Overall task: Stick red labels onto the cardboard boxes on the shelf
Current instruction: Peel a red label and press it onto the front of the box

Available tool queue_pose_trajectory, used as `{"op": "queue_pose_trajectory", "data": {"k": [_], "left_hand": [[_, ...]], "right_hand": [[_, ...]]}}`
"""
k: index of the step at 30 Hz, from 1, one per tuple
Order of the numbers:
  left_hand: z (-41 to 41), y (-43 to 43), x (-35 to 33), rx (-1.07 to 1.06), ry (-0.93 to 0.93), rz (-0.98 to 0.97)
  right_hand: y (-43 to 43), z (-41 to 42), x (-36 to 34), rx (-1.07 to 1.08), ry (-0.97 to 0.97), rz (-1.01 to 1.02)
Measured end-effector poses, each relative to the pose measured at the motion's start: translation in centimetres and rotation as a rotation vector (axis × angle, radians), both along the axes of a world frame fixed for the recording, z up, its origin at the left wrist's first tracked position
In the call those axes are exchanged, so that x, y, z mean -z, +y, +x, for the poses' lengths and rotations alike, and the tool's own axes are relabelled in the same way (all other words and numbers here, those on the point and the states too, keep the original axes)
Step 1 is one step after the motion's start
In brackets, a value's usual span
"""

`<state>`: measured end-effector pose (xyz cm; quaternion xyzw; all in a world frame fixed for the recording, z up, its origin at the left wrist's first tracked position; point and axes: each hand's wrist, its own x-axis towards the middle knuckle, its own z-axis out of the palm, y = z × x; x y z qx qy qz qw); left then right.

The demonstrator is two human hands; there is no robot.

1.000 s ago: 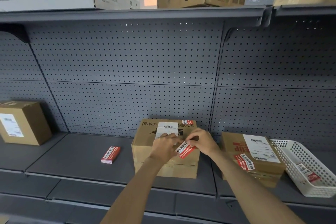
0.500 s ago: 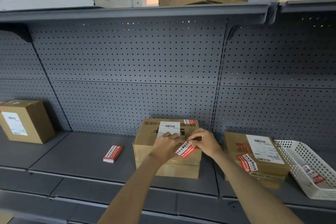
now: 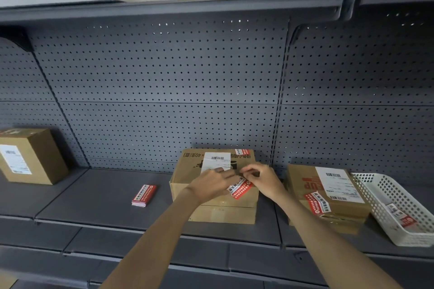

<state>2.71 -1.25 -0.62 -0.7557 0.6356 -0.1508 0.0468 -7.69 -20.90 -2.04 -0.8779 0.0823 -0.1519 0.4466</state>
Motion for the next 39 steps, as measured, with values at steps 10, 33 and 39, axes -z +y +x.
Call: {"op": "queue_pose_trajectory", "data": {"k": [10,33,39], "left_hand": [[-0.5,0.7,0.3,-0.014,-0.023,0.003],[-0.8,0.5,-0.4,-0.095,0.267,-0.105],[-1.3,0.4,-0.9,-0.151,0.364,-0.133]], "right_hand": [[1.6,-2.1,2.7,0.014,-0.097,-0.368],[3.3,-2.7,3.0,0.155,-0.204,-0.681],[2.8,-2.7,1.8,0.105,-0.114,-0.561]]}}
